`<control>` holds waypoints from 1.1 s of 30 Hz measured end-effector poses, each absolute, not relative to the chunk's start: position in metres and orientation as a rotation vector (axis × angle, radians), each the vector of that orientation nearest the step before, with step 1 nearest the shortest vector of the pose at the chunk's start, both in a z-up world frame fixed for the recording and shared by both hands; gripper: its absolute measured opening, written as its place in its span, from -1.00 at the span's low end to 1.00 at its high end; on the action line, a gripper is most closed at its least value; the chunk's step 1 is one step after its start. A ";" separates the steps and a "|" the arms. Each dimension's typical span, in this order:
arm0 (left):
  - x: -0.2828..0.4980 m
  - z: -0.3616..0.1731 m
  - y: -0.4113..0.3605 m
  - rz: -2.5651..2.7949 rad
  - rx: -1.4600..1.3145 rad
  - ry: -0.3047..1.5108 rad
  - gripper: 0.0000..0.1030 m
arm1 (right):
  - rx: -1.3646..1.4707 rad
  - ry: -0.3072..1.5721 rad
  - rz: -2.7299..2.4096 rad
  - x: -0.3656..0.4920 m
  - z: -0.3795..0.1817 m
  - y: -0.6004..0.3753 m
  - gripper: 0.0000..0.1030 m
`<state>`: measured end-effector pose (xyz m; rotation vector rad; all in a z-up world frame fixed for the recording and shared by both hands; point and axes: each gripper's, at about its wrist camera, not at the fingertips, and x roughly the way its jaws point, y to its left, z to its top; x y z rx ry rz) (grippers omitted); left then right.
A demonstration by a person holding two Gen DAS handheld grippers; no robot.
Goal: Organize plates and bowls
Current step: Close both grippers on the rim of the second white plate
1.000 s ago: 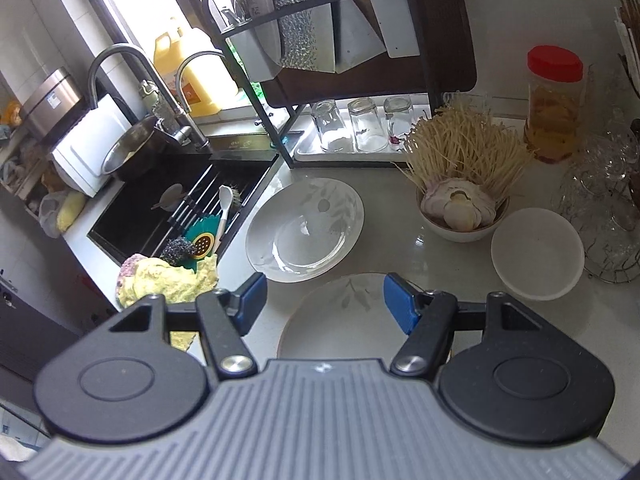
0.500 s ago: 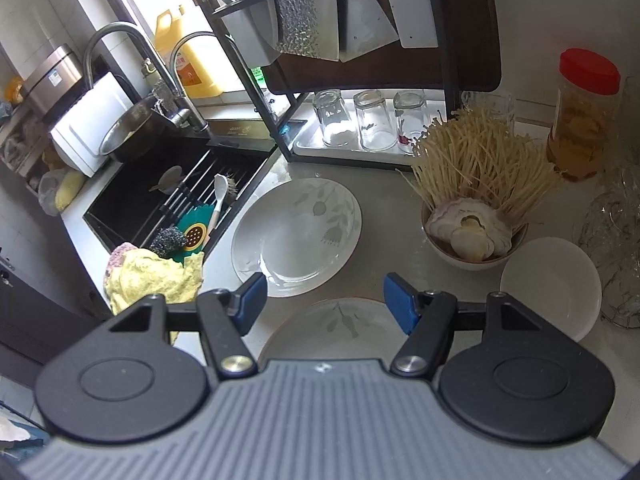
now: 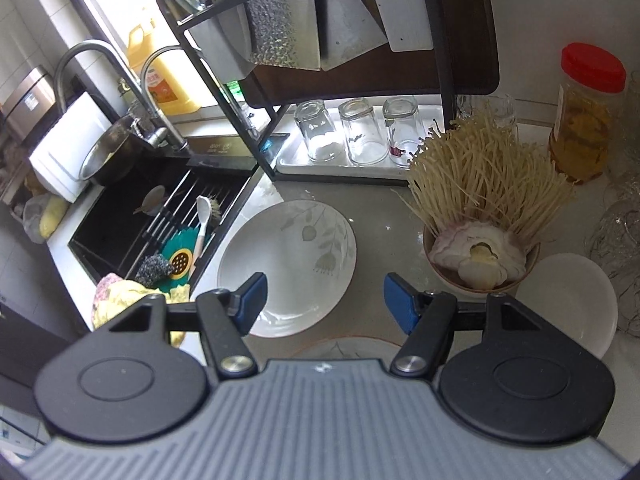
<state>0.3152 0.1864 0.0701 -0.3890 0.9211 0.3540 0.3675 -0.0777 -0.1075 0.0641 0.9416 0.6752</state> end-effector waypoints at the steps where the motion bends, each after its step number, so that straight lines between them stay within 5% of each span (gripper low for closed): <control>1: 0.320 0.063 0.189 0.346 -0.377 0.932 0.99 | 0.068 0.946 0.670 0.370 -0.109 -0.075 0.31; 33: 0.413 -0.151 0.266 0.071 -0.298 1.147 0.99 | 0.102 1.162 0.458 0.429 -0.186 0.000 0.24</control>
